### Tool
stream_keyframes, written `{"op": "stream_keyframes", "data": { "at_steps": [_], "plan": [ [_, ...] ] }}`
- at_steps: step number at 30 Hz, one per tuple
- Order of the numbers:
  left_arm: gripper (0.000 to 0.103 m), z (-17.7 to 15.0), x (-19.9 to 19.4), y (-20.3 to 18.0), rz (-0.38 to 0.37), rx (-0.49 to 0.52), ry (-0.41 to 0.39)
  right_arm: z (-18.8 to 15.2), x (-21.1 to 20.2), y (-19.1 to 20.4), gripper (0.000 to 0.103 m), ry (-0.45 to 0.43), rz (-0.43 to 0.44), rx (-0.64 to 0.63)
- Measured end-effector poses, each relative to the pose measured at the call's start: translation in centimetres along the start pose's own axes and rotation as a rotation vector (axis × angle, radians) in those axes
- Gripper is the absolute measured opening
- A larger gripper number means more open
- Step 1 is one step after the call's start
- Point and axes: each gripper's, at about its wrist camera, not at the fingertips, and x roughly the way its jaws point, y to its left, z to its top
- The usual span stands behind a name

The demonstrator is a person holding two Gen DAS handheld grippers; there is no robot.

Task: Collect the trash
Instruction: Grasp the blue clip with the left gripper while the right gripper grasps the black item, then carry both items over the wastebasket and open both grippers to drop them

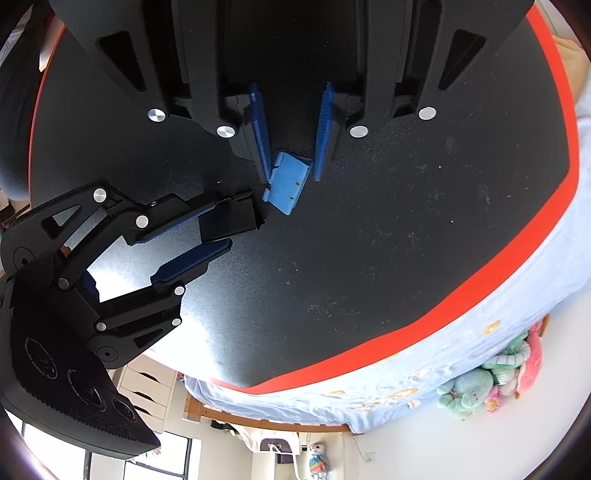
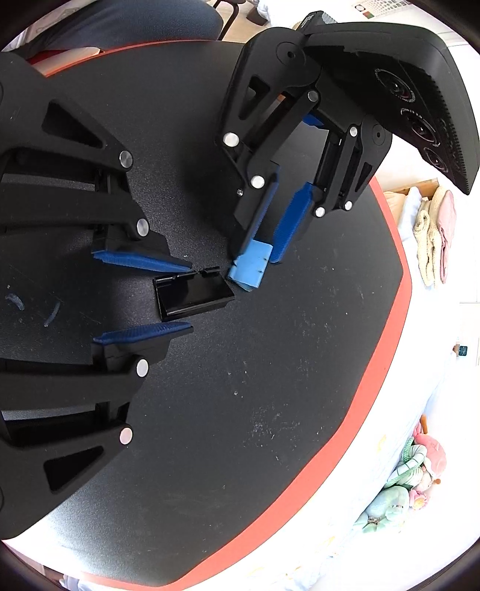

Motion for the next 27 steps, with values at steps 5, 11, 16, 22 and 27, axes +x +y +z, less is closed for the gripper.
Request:
{"op": "stream_keyframes", "data": {
  "at_steps": [5, 11, 16, 22, 27],
  "plan": [
    [0.022, 0.1, 0.0, 0.2, -0.001, -0.027, 0.009, -0.2, -0.2, 0.3, 0.027, 0.002, -0.008, 0.026],
    [0.020, -0.1, -0.3, 0.2, 0.010, -0.068, 0.016, 0.1, -0.3, -0.1, 0.025, 0.007, -0.017, 0.056],
    [0.019, -0.6, -1.2, -0.3, 0.005, -0.097, 0.012, -0.2, -1.2, 0.2, 0.025, -0.005, -0.019, 0.078],
    [0.019, -1.1, -2.9, -1.3, 0.000, -0.127, -0.003, -0.3, -2.8, 1.0, 0.024, -0.024, -0.026, 0.092],
    [0.019, -1.8, -4.3, -2.4, -0.003, -0.137, -0.010, -0.7, -4.0, 2.1, 0.024, -0.034, -0.042, 0.099]
  ]
}}
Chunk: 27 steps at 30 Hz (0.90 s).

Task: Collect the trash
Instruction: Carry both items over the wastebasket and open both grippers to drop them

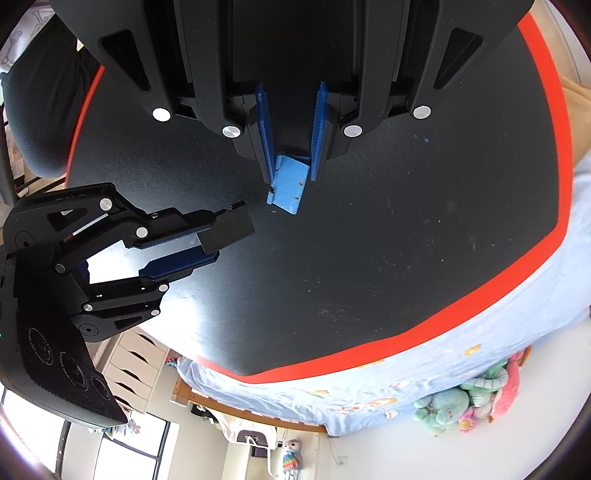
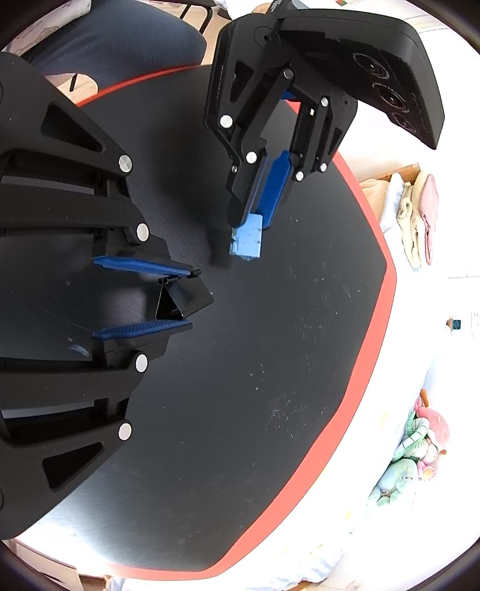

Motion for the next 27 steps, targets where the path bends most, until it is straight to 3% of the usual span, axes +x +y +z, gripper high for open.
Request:
{"op": "stream_keyframes", "data": {
  "at_steps": [14, 27],
  "plan": [
    [0.019, -1.8, -5.7, -4.0, 0.004, -0.026, -0.051, -2.5, -6.4, 2.5, 0.024, -0.064, -0.022, 0.039],
    [0.019, -5.2, -10.8, -9.6, 0.020, -0.041, -0.094, -7.9, -13.8, 7.2, 0.024, -0.149, -0.033, 0.103]
  ]
}}
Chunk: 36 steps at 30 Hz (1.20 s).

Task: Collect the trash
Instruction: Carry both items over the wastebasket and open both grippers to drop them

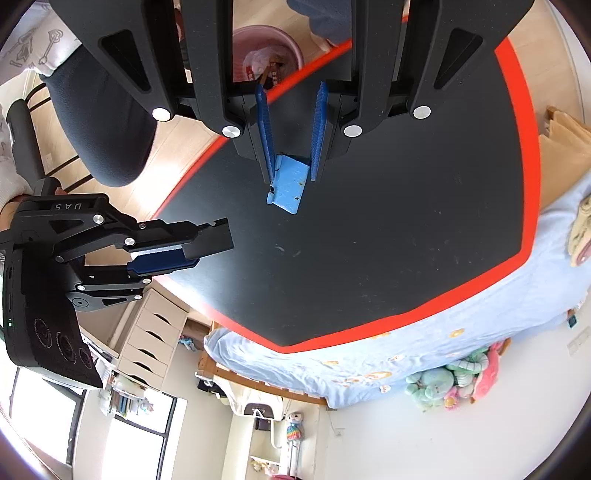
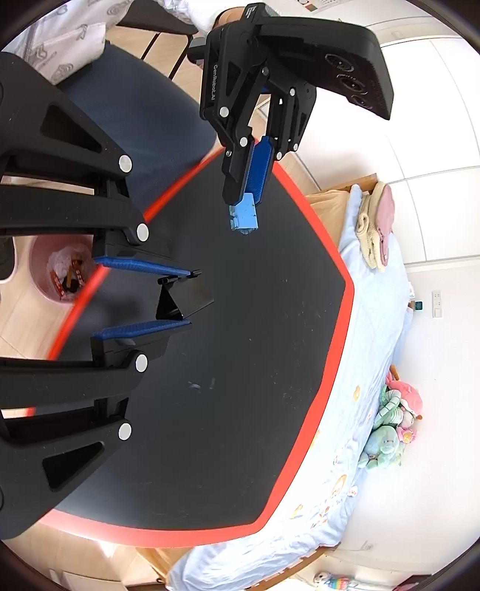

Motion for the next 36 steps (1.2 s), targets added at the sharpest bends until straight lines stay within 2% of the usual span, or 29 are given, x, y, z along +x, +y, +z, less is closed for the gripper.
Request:
{"op": "stream_keyframes", "data": {
  "at_steps": [10, 21, 33, 36],
  "plan": [
    [0.019, -2.8, -1.9, -2.7, -0.006, -0.015, -0.006, -3.5, -2.7, 3.0, 0.024, -0.007, -0.014, 0.032],
    [0.019, -6.5, -1.9, -4.7, -0.040, -0.048, 0.038, -6.1, -2.8, 4.8, 0.024, 0.026, 0.019, 0.063],
    [0.020, -7.3, -2.1, -5.8, -0.060, -0.039, 0.049, -7.6, -2.6, 5.3, 0.024, 0.036, 0.052, 0.094],
    [0.024, -7.3, -2.0, -6.1, -0.061, -0.034, 0.051, -7.8, -2.4, 5.2, 0.026, 0.043, 0.062, 0.096]
  ]
}}
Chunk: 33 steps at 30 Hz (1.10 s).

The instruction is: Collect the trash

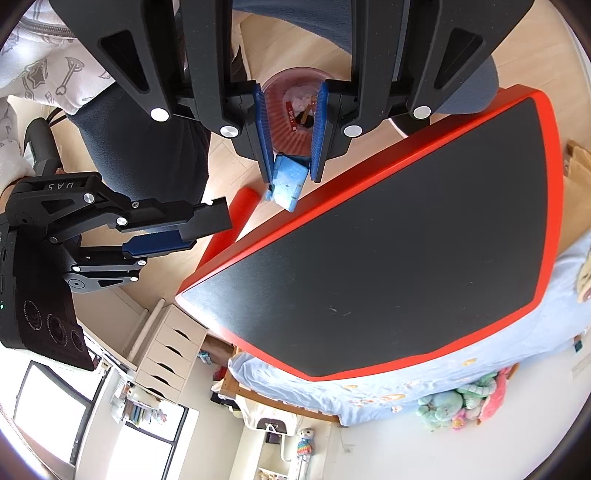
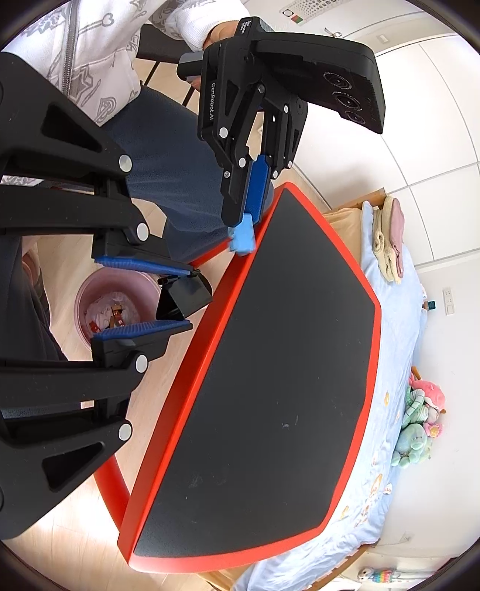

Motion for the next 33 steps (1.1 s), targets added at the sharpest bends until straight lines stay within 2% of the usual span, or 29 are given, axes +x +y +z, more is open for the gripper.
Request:
{"op": "stream_keyframes", "data": {
  "at_steps": [1, 2, 3, 4, 5, 6, 10, 15, 24, 30, 33],
  "plan": [
    [0.028, 0.0, 0.2, 0.0, 0.006, 0.001, 0.004, -0.1, 0.0, -0.2, 0.026, 0.000, -0.007, 0.000],
    [0.042, -0.1, 0.4, 0.0, 0.019, 0.002, 0.008, -0.1, 0.2, -0.3, 0.029, 0.005, -0.015, 0.000],
    [0.060, -0.2, 0.5, 0.0, 0.026, -0.001, 0.009, -0.1, 0.3, -0.3, 0.045, 0.008, -0.028, 0.002],
    [0.066, -0.2, 0.5, 0.1, 0.031, -0.009, 0.005, -0.2, 0.3, -0.4, 0.064, 0.005, -0.034, 0.007],
    [0.077, -0.2, 0.5, 0.3, 0.037, -0.017, 0.001, -0.3, 0.3, -0.5, 0.072, 0.000, -0.031, 0.017],
    [0.086, -0.3, 0.4, 0.4, 0.045, -0.023, -0.007, -0.4, 0.3, -0.6, 0.084, -0.008, -0.030, 0.028],
    [0.091, -0.4, 0.2, 0.9, 0.053, -0.046, -0.019, -0.5, 0.4, -1.1, 0.095, -0.017, -0.042, 0.062],
    [0.095, -0.4, 0.0, 1.2, 0.058, -0.070, -0.028, -0.6, 0.4, -1.7, 0.100, -0.024, -0.051, 0.104],
    [0.095, -0.3, -0.4, 2.0, 0.067, -0.100, -0.033, -0.3, 0.6, -1.8, 0.100, -0.006, -0.072, 0.134],
    [0.095, 0.4, -0.7, 2.5, 0.079, -0.118, -0.047, 0.6, 0.6, -2.5, 0.100, 0.010, -0.118, 0.179],
    [0.095, 1.2, -1.0, 3.0, 0.115, -0.130, -0.061, 1.3, 0.2, -3.0, 0.100, -0.001, -0.131, 0.182]
  ]
}}
